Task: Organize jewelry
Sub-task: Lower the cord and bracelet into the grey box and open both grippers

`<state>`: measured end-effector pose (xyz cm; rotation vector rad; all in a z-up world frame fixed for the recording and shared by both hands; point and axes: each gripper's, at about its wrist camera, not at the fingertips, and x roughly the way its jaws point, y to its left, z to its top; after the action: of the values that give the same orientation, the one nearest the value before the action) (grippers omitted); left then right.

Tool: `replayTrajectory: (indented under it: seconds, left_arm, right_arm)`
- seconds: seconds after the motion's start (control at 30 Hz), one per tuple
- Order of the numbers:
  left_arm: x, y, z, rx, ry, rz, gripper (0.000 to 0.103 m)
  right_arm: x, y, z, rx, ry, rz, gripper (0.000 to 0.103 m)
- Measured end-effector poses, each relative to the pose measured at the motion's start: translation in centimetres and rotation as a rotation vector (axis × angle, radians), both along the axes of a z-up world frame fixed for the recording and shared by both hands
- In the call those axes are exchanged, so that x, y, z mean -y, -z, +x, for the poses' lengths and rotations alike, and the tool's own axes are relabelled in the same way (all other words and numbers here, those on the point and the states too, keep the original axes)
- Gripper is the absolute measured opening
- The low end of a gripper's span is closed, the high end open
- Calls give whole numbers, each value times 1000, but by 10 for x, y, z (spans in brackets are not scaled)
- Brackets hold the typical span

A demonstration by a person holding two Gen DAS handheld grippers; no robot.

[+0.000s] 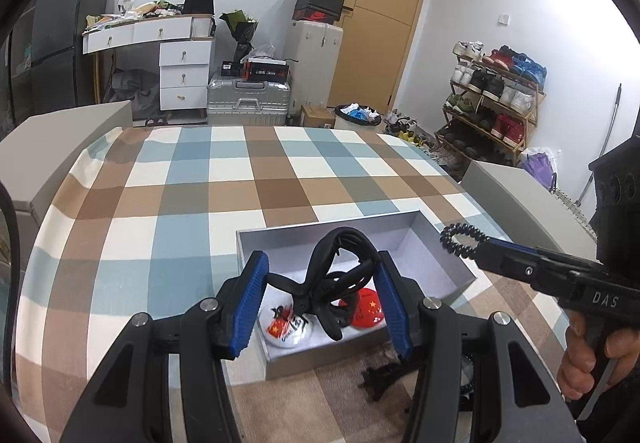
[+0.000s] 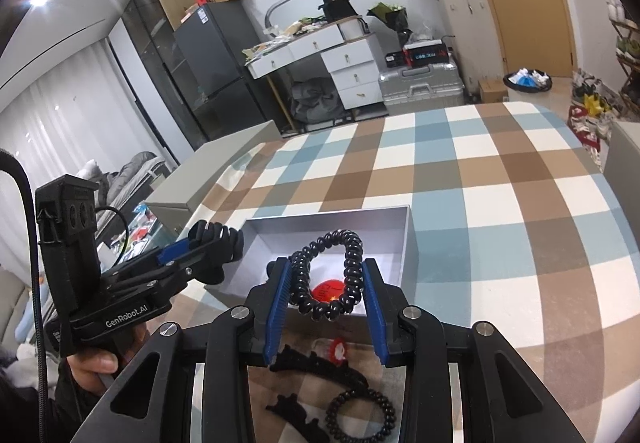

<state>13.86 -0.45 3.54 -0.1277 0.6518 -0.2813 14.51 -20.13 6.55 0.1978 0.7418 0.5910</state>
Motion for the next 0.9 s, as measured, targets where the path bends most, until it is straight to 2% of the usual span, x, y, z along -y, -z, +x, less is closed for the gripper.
replayTrajectory:
  seconds: [0.77,0.83,0.9]
  left_arm:
    - [1,12,16,-41,-19,29,48]
    - [2,12,17,-45,-16,26,48]
    - [2,12,17,-46,-17,26,49]
  right_arm:
    - [-11,20,21,-69,11,-13,36]
    - [-12,20,21,-70,11,-14,38]
    - [-12,20,21,-70,6,-10,46]
